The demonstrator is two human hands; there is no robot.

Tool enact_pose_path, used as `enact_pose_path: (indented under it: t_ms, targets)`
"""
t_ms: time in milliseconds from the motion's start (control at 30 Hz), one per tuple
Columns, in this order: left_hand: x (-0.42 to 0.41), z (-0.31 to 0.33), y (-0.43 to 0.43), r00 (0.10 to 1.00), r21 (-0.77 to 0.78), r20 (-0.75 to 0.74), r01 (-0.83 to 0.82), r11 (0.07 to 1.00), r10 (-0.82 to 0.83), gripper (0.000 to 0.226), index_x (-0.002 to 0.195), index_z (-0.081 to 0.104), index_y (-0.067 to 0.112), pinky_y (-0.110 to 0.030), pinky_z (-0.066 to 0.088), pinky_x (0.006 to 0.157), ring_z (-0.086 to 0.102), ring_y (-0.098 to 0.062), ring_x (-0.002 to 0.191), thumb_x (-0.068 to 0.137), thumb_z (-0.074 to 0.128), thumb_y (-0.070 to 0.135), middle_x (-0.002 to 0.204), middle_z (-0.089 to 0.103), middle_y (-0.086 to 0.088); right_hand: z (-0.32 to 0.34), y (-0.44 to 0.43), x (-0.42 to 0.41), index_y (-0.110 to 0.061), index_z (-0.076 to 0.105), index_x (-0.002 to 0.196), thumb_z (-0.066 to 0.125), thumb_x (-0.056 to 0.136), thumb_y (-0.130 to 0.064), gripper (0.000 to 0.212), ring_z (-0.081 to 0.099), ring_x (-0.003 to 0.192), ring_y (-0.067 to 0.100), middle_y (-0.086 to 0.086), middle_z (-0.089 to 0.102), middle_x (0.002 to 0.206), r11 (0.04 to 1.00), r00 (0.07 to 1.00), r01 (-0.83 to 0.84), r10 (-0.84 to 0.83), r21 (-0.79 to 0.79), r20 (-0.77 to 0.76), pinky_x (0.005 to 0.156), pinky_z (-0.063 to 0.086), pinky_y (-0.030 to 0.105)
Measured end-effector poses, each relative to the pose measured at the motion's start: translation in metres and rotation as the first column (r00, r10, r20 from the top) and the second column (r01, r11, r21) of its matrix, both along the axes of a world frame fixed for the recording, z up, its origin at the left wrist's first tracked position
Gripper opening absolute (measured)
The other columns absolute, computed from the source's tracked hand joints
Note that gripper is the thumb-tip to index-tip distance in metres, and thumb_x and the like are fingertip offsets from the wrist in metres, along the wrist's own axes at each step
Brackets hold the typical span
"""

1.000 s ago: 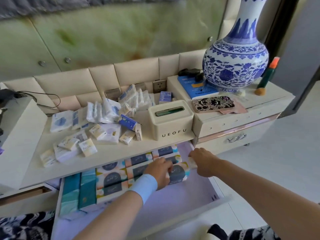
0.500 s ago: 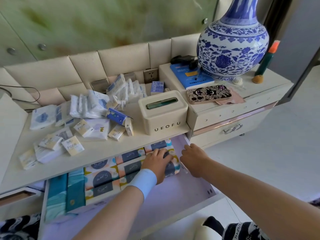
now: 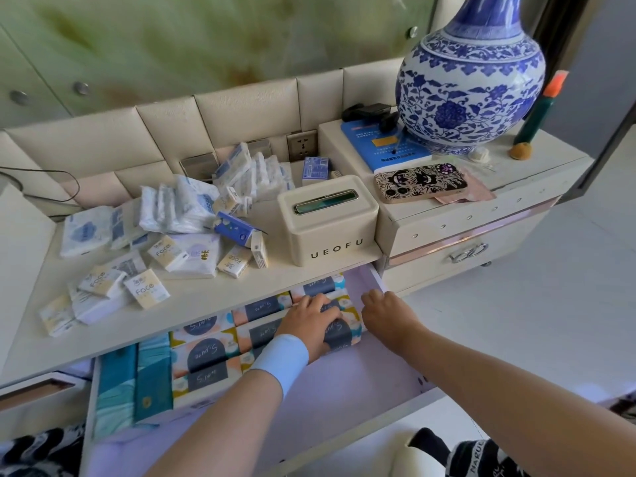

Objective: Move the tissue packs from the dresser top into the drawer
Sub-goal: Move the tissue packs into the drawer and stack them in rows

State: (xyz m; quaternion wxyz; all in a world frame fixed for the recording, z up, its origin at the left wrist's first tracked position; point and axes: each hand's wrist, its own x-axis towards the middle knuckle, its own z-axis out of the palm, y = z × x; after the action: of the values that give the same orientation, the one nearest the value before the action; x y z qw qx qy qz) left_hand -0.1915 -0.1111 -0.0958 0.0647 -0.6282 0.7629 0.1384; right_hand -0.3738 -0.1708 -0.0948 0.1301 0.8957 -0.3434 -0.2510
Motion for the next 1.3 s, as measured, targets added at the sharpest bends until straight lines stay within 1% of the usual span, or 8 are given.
enact_pose_path:
  t_ms: [133,233,300,567,800,967,1100,1300]
  targets:
    - [0.0,0.002,-0.005,1.0,-0.005,0.015,0.006,1.0,-0.006,0.061,0.129,0.046,0.03,-0.039,0.039,0.101,0.035,-0.027,0.122,0.075,0.074,0.033,0.138,0.035,0.001,0.011,0.005,0.006,-0.009,0.057,0.121,0.061,0.094,-0.015,0.028,0.062,0.096,0.021,0.008,0.063,0.116,0.756,0.804,0.505,-0.587,0.417,0.091,0.087,0.052,0.029]
    - [0.001,0.001,-0.007,1.0,-0.006,-0.015,0.005,1.0,-0.005,0.059,0.126,0.048,0.033,-0.037,0.037,0.098,0.036,-0.026,0.118,0.073,0.074,0.034,0.133,0.037,0.002,-0.009,0.01,0.003,-0.008,0.053,0.109,0.05,0.097,-0.009,0.013,0.058,0.072,0.017,0.007,0.062,0.09,0.2,0.41,0.522,-0.911,0.829,-0.038,0.08,0.053,0.031]
    - [0.002,0.001,-0.007,0.999,0.002,-0.039,0.008,1.0,-0.008,0.059,0.126,0.048,0.034,-0.036,0.037,0.097,0.036,-0.026,0.118,0.073,0.073,0.035,0.133,0.036,0.003,-0.018,0.01,-0.002,-0.008,0.047,0.103,0.049,0.093,-0.004,0.011,0.047,0.064,0.014,0.003,0.049,0.078,0.004,0.1,0.371,-0.994,0.929,-0.035,0.067,0.046,0.032]
    - [0.016,0.006,-0.009,0.996,0.055,-0.077,0.055,0.997,-0.05,0.064,0.134,0.048,0.039,-0.039,0.037,0.105,0.031,-0.022,0.127,0.075,0.072,0.042,0.14,0.032,0.007,-0.032,-0.015,0.015,-0.011,0.06,0.086,0.053,0.093,-0.01,0.01,0.045,0.069,0.017,0.007,0.053,0.08,-0.076,-0.31,0.208,-0.951,0.975,-0.008,0.058,0.038,0.025]
    - [0.018,0.0,-0.005,0.994,-0.011,-0.105,0.039,0.999,-0.04,0.061,0.135,0.049,0.037,-0.036,0.032,0.108,0.031,-0.021,0.13,0.078,0.071,0.04,0.143,0.034,0.005,-0.024,-0.032,0.019,-0.019,0.06,0.09,0.048,0.092,-0.014,0.013,0.046,0.066,0.011,-0.003,0.053,0.08,-0.038,-0.304,-0.095,-0.951,0.995,-0.066,0.058,0.034,0.027]
    - [0.016,0.003,-0.004,0.993,-0.002,-0.116,0.025,1.0,-0.025,0.069,0.138,0.044,0.037,-0.035,0.032,0.109,0.032,-0.02,0.13,0.076,0.073,0.045,0.142,0.034,0.007,-0.025,-0.026,0.026,-0.005,0.062,0.099,0.05,0.089,-0.017,0.02,0.065,0.078,0.024,0.01,0.068,0.09,-0.127,-0.35,0.083,-0.932,0.988,-0.091,0.07,0.053,0.028]
    - [0.013,0.003,0.004,0.991,-0.037,-0.131,-0.012,0.999,0.007,0.079,0.142,0.035,0.036,-0.036,0.035,0.106,0.036,-0.02,0.126,0.074,0.072,0.049,0.138,0.037,0.007,0.0,-0.005,0.028,-0.012,0.06,0.107,0.043,0.098,-0.025,0.023,0.059,0.075,0.016,0.007,0.065,0.098,0.095,-0.063,0.374,-0.99,0.922,0.128,0.065,0.052,0.029]
    - [0.01,0.006,0.02,0.998,-0.048,-0.028,-0.063,0.997,0.062,0.062,0.139,0.04,0.03,-0.035,0.038,0.106,0.035,-0.023,0.13,0.084,0.066,0.044,0.137,0.038,0.002,0.002,0.014,0.031,-0.021,0.042,0.136,0.051,0.098,-0.023,0.038,0.055,0.096,0.018,0.003,0.056,0.115,0.369,0.335,0.356,-0.908,0.859,0.252,0.079,0.05,0.029]
